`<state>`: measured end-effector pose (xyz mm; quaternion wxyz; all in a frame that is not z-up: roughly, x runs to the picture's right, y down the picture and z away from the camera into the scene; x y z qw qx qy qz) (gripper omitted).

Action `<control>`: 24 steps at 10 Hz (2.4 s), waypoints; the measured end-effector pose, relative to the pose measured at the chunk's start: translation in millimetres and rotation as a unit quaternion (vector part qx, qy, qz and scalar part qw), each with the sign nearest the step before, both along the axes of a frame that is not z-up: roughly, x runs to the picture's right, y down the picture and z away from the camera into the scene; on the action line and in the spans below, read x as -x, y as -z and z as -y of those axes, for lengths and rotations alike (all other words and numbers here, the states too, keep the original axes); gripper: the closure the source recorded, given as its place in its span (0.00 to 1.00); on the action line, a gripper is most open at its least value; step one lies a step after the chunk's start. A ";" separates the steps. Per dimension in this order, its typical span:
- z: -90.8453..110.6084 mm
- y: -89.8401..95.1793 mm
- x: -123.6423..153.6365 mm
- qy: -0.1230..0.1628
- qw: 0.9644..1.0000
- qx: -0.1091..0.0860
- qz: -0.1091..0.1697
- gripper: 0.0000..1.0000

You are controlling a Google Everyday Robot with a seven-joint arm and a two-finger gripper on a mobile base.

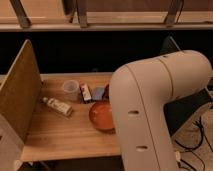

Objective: Drag the ceramic bowl in a circle

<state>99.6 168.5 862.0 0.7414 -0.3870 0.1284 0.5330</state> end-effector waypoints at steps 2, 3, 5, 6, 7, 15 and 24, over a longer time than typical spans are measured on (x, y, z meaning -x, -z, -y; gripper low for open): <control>-0.9 -1.6 3.1 0.003 1.000 0.000 0.005 1.00; 5.6 -0.8 8.3 0.009 1.000 -0.008 0.011 1.00; 17.9 4.2 22.5 0.025 0.999 -0.024 0.025 1.00; 21.5 7.0 27.7 0.033 0.999 -0.029 0.030 1.00; 29.0 11.6 29.0 0.046 0.998 -0.041 0.027 1.00; 77.4 -26.3 28.6 0.077 0.994 -0.071 -0.007 1.00; 42.4 -7.0 75.6 0.134 0.989 -0.031 0.058 1.00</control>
